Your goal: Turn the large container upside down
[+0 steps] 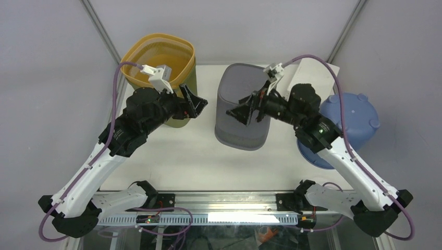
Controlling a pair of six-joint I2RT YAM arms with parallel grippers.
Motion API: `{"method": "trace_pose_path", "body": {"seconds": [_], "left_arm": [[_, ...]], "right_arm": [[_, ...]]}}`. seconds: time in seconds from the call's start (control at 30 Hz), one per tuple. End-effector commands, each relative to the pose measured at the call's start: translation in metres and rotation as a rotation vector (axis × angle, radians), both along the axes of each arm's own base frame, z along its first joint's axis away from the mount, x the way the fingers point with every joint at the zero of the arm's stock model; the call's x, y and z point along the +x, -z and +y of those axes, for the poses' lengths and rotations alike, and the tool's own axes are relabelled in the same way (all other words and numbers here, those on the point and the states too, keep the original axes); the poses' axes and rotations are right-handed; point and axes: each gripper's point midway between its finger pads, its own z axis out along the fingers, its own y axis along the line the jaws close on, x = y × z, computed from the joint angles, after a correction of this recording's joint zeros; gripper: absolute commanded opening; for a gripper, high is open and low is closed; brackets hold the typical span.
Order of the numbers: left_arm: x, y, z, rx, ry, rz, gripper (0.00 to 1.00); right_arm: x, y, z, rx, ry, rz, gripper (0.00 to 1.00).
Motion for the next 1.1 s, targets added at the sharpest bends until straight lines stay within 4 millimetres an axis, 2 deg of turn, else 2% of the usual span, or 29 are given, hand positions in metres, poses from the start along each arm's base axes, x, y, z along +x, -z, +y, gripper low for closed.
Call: {"method": "trace_pose_path", "body": {"seconds": [0.0, 0.13, 0.17, 0.23, 0.37, 0.5, 0.67, 0.77, 0.83, 0.9, 1.07], "left_arm": [[0.006, -0.016, 0.024, -0.052, -0.140, -0.015, 0.82], [0.001, -0.025, 0.028, -0.058, -0.135, -0.033, 0.82], [0.000, -0.025, 0.028, -0.052, -0.130, -0.035, 0.82], [-0.001, -0.022, 0.029, -0.042, -0.131, -0.031, 0.82], [-0.001, -0.012, 0.030, -0.038, -0.138, -0.011, 0.82], [-0.003, -0.009, 0.035, -0.038, -0.157, -0.007, 0.82], [-0.010, -0.012, 0.038, -0.038, -0.139, -0.007, 0.83], [-0.013, -0.015, 0.034, -0.033, -0.107, -0.005, 0.83], [-0.016, -0.018, 0.030, -0.030, -0.075, -0.009, 0.83], [-0.018, -0.020, 0.024, -0.023, -0.036, -0.015, 0.83], [-0.012, -0.030, 0.004, 0.019, 0.050, -0.038, 0.84]], "right_arm": [[-0.062, 0.037, 0.028, -0.027, -0.186, 0.151, 0.96], [-0.088, 0.085, 0.050, -0.114, -0.205, 0.228, 0.96], [-0.088, 0.094, 0.053, -0.131, -0.191, 0.234, 0.96], [-0.072, 0.111, 0.054, -0.143, -0.085, 0.248, 0.96], [-0.018, 0.123, 0.043, -0.117, 0.196, 0.184, 0.99], [0.054, 0.124, 0.022, -0.106, 0.440, 0.133, 0.99], [0.147, 0.126, -0.021, -0.105, 0.616, 0.155, 0.99], [0.181, 0.129, -0.034, -0.153, 0.656, 0.185, 0.99], [0.186, 0.125, -0.030, -0.175, 0.636, 0.195, 0.99], [0.180, 0.119, -0.021, -0.147, 0.593, 0.193, 0.99], [0.141, 0.114, -0.005, -0.129, 0.509, 0.176, 0.99]]}}
